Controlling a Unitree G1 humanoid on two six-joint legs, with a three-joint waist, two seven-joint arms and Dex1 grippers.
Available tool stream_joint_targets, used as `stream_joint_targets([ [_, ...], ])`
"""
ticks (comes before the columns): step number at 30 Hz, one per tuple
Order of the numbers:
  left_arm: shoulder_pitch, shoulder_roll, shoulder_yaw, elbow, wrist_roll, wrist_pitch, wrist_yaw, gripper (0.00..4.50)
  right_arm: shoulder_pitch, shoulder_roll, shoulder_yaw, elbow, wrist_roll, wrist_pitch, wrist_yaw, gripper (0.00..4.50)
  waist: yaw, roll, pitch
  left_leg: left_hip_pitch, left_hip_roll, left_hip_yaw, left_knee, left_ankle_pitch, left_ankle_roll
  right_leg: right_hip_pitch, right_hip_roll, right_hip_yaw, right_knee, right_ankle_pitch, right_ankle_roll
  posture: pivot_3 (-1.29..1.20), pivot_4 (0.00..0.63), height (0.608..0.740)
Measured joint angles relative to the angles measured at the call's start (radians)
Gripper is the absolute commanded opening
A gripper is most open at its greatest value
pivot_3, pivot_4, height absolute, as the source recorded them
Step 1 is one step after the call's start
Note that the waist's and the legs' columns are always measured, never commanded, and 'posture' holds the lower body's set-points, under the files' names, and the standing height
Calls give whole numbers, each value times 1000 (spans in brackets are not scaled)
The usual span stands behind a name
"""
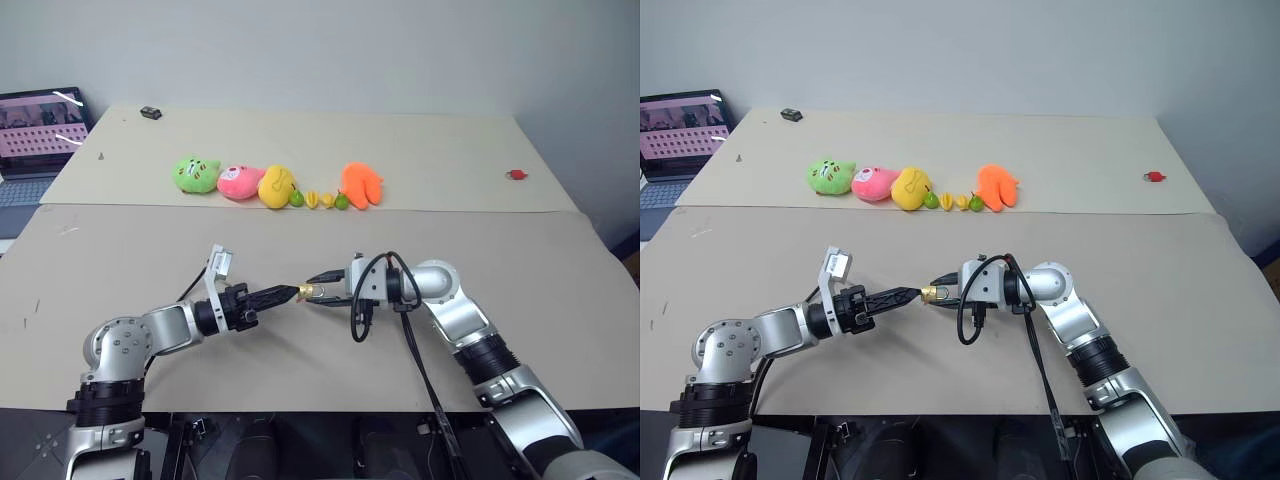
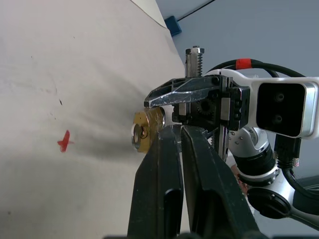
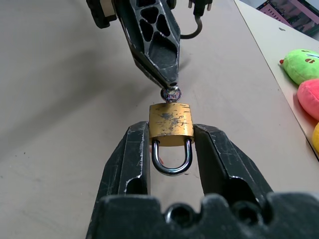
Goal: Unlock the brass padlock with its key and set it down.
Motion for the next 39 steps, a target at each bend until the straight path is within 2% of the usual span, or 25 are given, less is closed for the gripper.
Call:
stream_joint_targets([
  [3, -2, -11, 27, 15, -42, 15, 16, 1993, 0, -1, 0, 0, -1, 0, -2, 939, -2, 0, 0, 0, 0, 0, 0, 0, 0, 0, 0, 0, 0, 0, 0, 0, 150, 722],
  [9, 8, 49, 41, 10, -39, 18, 16, 1993, 0, -12, 0, 0, -1, 0, -2, 939, -2, 0, 0, 0, 0, 0, 0, 0, 0, 0, 0, 0, 0, 0, 0, 0, 150, 722],
  [15, 28, 54, 41, 8, -34, 29, 16, 1993, 0, -13, 1, 0, -2, 0, -2, 939, -1, 0, 0, 0, 0, 0, 0, 0, 0, 0, 0, 0, 0, 0, 0, 0, 150, 722],
  [31, -35, -34, 3, 65, 82, -33, 35, 1993, 0, -16, 1, -1, -7, 0, -3, 939, 0, 0, 0, 0, 0, 0, 0, 0, 0, 0, 0, 0, 0, 1, -2, 0, 150, 722],
  [39, -54, -48, 12, 78, 86, -31, 36, 1993, 0, -18, 1, -1, -10, 0, -8, 939, 0, 0, 0, 0, 0, 0, 0, 0, 0, 0, 0, 0, 0, 1, -2, 0, 150, 722],
])
